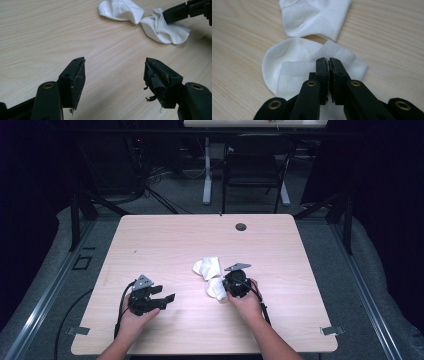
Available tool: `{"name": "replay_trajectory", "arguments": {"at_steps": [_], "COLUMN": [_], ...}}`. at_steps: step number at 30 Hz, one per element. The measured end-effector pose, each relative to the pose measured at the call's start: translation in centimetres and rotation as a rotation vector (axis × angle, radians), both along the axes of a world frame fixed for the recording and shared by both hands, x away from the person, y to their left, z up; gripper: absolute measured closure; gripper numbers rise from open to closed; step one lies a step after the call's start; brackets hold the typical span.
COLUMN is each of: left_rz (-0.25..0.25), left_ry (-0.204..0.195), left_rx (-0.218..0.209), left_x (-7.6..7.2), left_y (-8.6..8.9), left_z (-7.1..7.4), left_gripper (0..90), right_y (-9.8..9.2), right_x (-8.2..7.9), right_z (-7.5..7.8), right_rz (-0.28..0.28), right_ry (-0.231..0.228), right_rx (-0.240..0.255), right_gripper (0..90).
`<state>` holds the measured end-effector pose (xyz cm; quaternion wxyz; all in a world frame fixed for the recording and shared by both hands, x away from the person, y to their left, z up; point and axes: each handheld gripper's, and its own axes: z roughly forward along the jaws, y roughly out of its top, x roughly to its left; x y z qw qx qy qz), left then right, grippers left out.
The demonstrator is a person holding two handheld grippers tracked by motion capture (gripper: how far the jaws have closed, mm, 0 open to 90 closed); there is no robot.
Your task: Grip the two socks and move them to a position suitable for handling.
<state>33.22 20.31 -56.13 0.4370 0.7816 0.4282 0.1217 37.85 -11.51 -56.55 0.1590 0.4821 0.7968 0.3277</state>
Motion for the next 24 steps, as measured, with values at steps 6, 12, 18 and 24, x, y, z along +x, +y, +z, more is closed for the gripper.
{"name": "replay_trajectory", "arguments": {"at_steps": [6, 12, 18, 24], "left_rz": [-0.001, -0.009, -0.013, -0.019], "left_ry": [0.000, 0.004, 0.003, 0.001], "left_rx": [-0.002, 0.005, 0.007, 0.012], "left_x": [0.0, -0.1, -0.1, -0.2], "left_y": [-0.2, -0.2, -0.4, -0.6], "left_z": [-0.1, -0.1, -0.2, -0.2], "left_gripper": [34.3, 34.8, 35.5, 36.3], "right_y": [0.1, 0.4, 0.7, 1.1], "right_x": [-0.3, -0.8, -1.7, -2.7], "right_z": [-0.6, -0.6, -0.8, -0.7], "right_rz": [0.010, 0.038, 0.056, 0.099], "right_ry": [0.008, 0.011, 0.004, 0.015], "right_rx": [0.001, 0.000, 0.021, 0.022], "right_gripper": [87.4, 88.1, 88.5, 88.5]}}
